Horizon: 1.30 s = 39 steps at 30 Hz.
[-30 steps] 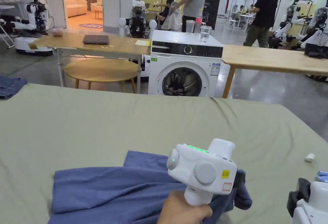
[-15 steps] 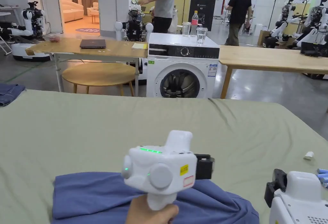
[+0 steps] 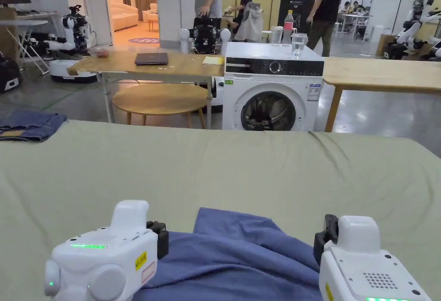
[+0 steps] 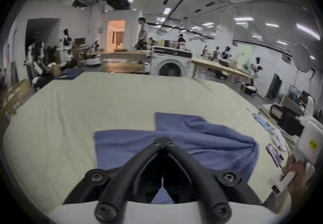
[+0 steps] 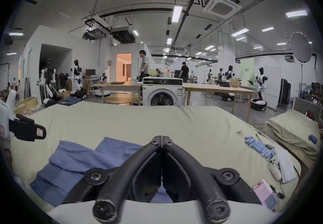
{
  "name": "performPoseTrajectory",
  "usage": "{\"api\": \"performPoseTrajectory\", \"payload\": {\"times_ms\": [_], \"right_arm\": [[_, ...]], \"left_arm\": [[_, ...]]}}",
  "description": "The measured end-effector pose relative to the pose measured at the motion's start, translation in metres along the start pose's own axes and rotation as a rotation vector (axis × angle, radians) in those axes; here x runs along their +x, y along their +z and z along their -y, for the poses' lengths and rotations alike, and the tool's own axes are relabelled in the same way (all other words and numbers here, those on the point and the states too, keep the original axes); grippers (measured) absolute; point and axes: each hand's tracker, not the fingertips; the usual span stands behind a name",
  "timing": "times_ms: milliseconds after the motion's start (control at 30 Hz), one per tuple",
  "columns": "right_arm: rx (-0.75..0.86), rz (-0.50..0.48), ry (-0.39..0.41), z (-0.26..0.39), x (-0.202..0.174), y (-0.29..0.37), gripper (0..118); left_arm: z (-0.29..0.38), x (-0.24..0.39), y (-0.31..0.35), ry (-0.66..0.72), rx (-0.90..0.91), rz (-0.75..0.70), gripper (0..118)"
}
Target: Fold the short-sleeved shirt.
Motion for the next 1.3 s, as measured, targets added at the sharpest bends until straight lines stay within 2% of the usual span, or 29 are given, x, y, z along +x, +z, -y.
{"api": "performPoseTrajectory", "payload": {"times_ms": [100, 233, 267, 333, 400, 433, 467, 567, 667, 700, 733, 767, 800, 867, 933, 1000, 1167, 1300], "right_arm": [[-0.011, -0.012, 0.005, 0.001, -0.007, -0.010, 0], [-0.032, -0.026, 0.013, 0.003, -0.011, -0.022, 0], [-0.036, -0.026, 0.019, 0.004, -0.011, -0.024, 0], [-0.050, -0.023, 0.031, 0.007, -0.011, -0.031, 0], [-0.076, -0.008, 0.043, 0.011, -0.010, -0.039, 0], [-0.088, -0.009, 0.043, 0.014, -0.008, -0.042, 0], [-0.099, -0.009, 0.042, 0.017, -0.007, -0.045, 0], [-0.128, 0.003, 0.049, 0.024, -0.002, -0.053, 0], [-0.148, 0.012, 0.050, 0.028, 0.004, -0.056, 0], [-0.153, 0.018, 0.052, 0.030, 0.005, -0.057, 0], [-0.159, 0.024, 0.053, 0.030, 0.006, -0.057, 0], [-0.163, 0.027, 0.053, 0.032, 0.008, -0.058, 0], [-0.168, 0.030, 0.053, 0.033, 0.009, -0.058, 0], [-0.177, 0.035, 0.055, 0.035, 0.010, -0.058, 0], [-0.185, 0.037, 0.053, 0.037, 0.012, -0.058, 0], [-0.197, 0.038, 0.048, 0.040, 0.012, -0.057, 0], [-0.207, 0.032, 0.034, 0.040, 0.019, -0.049, 0], [-0.190, 0.061, 0.017, 0.027, 0.040, -0.043, 0]], "left_arm": [[-0.015, -0.053, -0.025, 0.090, -0.070, -0.039, 0], [-0.036, -0.105, -0.063, 0.141, -0.183, -0.050, 0], [-0.040, -0.115, -0.074, 0.146, -0.221, -0.055, 5], [-0.049, -0.134, -0.096, 0.179, -0.263, -0.059, 46], [-0.053, -0.135, -0.108, 0.210, -0.318, -0.055, 81], [-0.054, -0.139, -0.118, 0.214, -0.343, -0.054, 88], [-0.055, -0.143, -0.128, 0.209, -0.360, -0.049, 88], [-0.047, -0.147, -0.158, 0.190, -0.433, -0.117, 88], [-0.033, -0.153, -0.180, 0.193, -0.519, -0.126, 88], [-0.028, -0.152, -0.185, 0.191, -0.537, -0.156, 81], [-0.024, -0.150, -0.188, 0.190, -0.539, -0.181, 67], [-0.019, -0.154, -0.191, 0.183, -0.538, -0.187, 48], [-0.015, -0.150, -0.190, 0.158, -0.517, -0.226, 40], [-0.013, -0.137, -0.187, 0.106, -0.475, -0.214, 34], [-0.012, -0.126, -0.183, -0.001, -0.481, -0.199, 18], [-0.011, -0.122, -0.187, -0.009, -0.485, -0.191, 1], [-0.011, -0.129, -0.184, 0.033, -0.462, -0.170, 0], [-0.021, -0.130, -0.154, 0.070, -0.378, -0.111, 0]]}}
